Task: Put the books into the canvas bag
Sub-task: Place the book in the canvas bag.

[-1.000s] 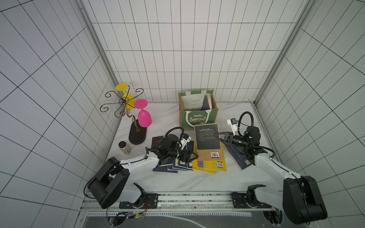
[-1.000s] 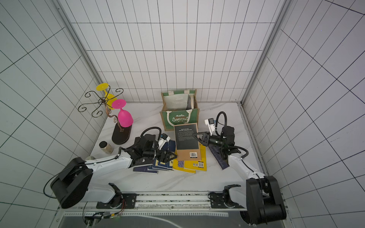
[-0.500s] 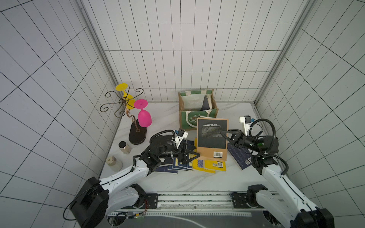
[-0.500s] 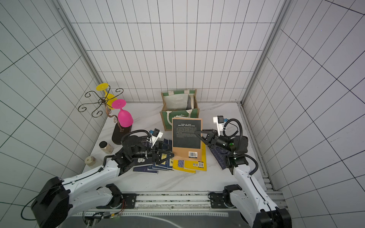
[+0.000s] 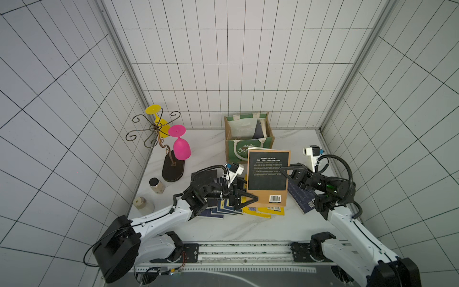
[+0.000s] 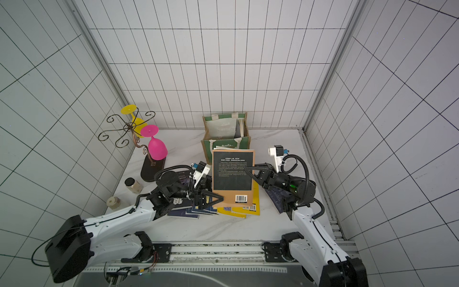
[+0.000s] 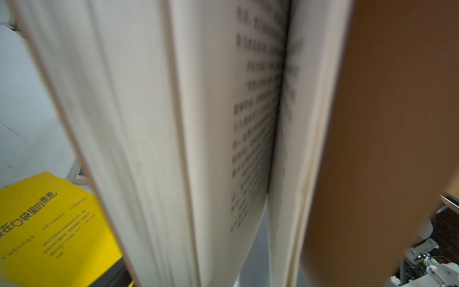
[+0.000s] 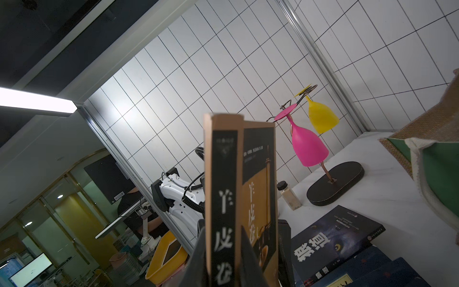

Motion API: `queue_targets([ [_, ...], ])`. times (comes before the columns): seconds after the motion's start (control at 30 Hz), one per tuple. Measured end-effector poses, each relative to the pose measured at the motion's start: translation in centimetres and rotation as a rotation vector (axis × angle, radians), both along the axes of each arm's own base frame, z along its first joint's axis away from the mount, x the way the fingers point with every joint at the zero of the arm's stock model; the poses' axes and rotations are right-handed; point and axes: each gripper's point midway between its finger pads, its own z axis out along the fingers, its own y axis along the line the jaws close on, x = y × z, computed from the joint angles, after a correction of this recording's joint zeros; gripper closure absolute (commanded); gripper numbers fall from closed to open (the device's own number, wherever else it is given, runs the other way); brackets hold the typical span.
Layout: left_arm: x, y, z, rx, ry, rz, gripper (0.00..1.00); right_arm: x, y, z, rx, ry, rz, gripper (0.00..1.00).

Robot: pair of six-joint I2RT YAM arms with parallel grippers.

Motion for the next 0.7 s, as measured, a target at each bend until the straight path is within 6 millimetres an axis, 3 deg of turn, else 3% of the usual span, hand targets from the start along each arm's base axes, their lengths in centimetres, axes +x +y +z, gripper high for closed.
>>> queue_targets([
  [0.1, -0.2, 0.0, 0.4, -0.013, 0.008, -0.006, 0.71, 0.2, 0.0, -0.3, -0.014, -0.002, -0.015, 1.0],
  [0.13, -0.2, 0.0, 0.6, -0.016, 0.006, -0.005, 0.81, 0.4, 0.0, -0.6, -0.023, -0.002, -0.025, 1.0],
  [0.2, -0.3, 0.3, 0.9, -0.019, 0.001, 0.003, 0.92, 0.7, 0.0, -1.0, -0.041, 0.001, -0.046, 1.0],
  [0.37, -0.9, 1.1, 1.1, 0.009, -0.007, 0.03, 0.97, 1.3, 0.3, -2.1, -0.074, 0.017, -0.068, 1.0],
  [0.47, -1.0, 1.5, 0.8, 0.051, -0.012, 0.046, 0.96, 1.4, 0.6, -3.0, -0.106, 0.033, -0.059, 0.98],
  [0.7, -1.0, 2.0, 0.7, 0.214, -0.04, 0.043, 1.0, 0.8, 0.9, -5.0, -0.201, 0.056, -0.012, 0.55],
])
